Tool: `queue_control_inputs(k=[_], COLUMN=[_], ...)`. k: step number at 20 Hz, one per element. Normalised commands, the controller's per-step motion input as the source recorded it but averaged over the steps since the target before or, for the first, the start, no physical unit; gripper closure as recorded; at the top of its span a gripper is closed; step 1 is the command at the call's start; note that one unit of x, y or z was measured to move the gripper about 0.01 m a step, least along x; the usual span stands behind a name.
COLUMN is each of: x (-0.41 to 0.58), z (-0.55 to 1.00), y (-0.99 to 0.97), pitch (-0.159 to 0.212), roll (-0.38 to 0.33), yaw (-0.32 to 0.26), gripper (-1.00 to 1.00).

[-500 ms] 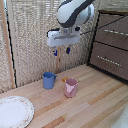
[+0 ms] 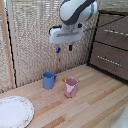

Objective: Kindly get your arm to the topmost drawer handle. Get a good grip on it, then softly pull to open it.

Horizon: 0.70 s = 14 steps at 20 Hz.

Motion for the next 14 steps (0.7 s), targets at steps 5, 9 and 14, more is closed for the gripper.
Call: queue_control_inputs(k=[5, 9, 14], x=[-0.280, -0.094, -0.027], z=[0.20, 0.00, -0.03], y=[-0.27, -0.15, -0.13], pitch=[-0.056, -0.053, -0.071], roll=[-0.272, -0.316, -0.347], yaw=[0.165, 0.198, 0.188], gripper=[-1.00, -1.00, -1.00])
